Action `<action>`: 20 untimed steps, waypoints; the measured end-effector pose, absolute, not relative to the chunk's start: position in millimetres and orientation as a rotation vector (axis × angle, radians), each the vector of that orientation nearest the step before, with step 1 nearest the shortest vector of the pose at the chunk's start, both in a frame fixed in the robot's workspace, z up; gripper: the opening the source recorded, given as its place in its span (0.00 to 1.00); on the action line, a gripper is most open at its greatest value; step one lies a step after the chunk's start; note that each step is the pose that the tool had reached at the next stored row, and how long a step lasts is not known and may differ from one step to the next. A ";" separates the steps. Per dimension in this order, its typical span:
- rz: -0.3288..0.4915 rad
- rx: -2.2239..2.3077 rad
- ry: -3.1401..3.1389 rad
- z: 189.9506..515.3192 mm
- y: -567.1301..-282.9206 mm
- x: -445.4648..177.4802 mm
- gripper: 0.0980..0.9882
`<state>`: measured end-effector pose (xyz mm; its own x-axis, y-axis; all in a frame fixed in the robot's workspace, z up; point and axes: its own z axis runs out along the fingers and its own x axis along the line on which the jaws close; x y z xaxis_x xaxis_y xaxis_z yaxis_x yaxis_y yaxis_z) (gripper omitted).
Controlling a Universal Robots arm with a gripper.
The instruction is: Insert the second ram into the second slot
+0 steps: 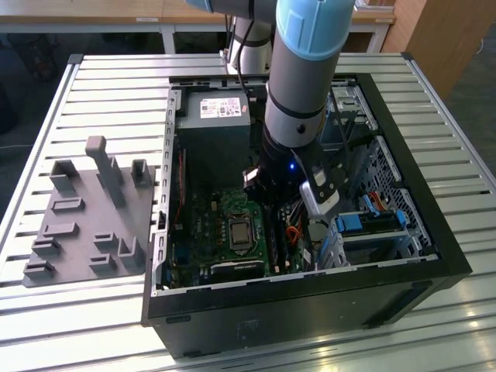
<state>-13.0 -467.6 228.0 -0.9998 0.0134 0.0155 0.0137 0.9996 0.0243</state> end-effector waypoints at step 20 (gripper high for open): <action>-0.026 -0.021 -3.126 214.6 -466.9 -12.9 0.00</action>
